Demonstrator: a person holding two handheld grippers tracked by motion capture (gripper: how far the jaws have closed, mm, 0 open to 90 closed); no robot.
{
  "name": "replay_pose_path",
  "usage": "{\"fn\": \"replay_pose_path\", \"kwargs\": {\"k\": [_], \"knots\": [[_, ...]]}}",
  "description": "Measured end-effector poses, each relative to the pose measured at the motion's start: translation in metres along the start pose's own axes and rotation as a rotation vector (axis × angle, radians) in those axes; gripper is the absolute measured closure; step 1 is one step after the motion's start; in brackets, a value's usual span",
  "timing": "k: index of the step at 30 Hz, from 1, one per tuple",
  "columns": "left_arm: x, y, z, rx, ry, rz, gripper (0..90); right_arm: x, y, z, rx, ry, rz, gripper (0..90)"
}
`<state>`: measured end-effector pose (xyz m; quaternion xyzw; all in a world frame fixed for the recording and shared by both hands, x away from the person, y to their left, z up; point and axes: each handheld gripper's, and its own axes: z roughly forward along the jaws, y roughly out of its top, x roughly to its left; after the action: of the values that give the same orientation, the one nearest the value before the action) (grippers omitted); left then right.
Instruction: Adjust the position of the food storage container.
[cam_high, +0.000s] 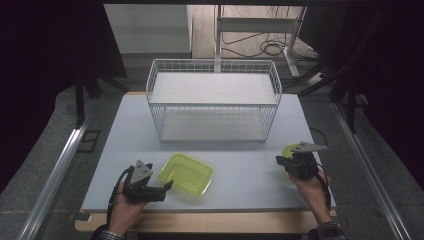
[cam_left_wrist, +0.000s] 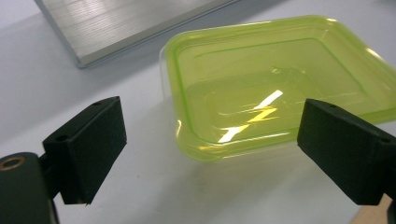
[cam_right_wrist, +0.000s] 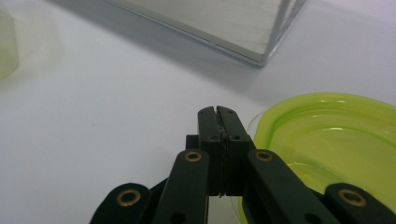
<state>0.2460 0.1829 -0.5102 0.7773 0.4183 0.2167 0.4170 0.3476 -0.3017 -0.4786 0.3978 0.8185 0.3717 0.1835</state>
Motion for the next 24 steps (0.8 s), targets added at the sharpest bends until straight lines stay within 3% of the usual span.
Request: {"fn": "replay_pose_path", "kwargs": {"k": [5,7,8,11,13,14,16,19,24], "knots": [[0.002,0.002,-0.007,-0.024,0.001,0.012,15.1,0.003,0.000,-0.001,-0.001,0.008,-0.009,88.5],[0.005,0.002,-0.013,-0.037,0.017,0.012,28.0,0.007,0.001,0.000,-0.004,0.013,-0.028,88.0],[0.007,0.002,-0.017,-0.045,0.024,0.001,28.0,0.009,0.001,0.000,-0.006,0.020,-0.031,87.5],[0.019,0.001,-0.027,-0.082,0.029,-0.044,48.7,0.014,0.002,0.001,-0.013,0.038,-0.042,87.2],[0.026,-0.001,-0.029,-0.080,0.036,-0.061,59.4,0.016,0.002,0.002,-0.016,0.045,-0.044,87.2],[0.031,-0.003,-0.027,-0.050,0.051,-0.059,69.3,0.019,0.002,0.002,-0.022,0.052,-0.043,87.7],[0.034,-0.004,-0.024,-0.028,0.054,-0.060,72.8,0.021,0.002,0.002,-0.026,0.054,-0.046,88.0],[0.038,-0.005,-0.014,0.028,0.031,-0.056,85.7,0.025,0.003,0.002,-0.038,0.059,-0.045,88.8],[0.036,-0.003,0.001,0.111,0.007,-0.033,90.0,0.033,0.003,0.003,-0.037,0.087,-0.055,88.7]]}}
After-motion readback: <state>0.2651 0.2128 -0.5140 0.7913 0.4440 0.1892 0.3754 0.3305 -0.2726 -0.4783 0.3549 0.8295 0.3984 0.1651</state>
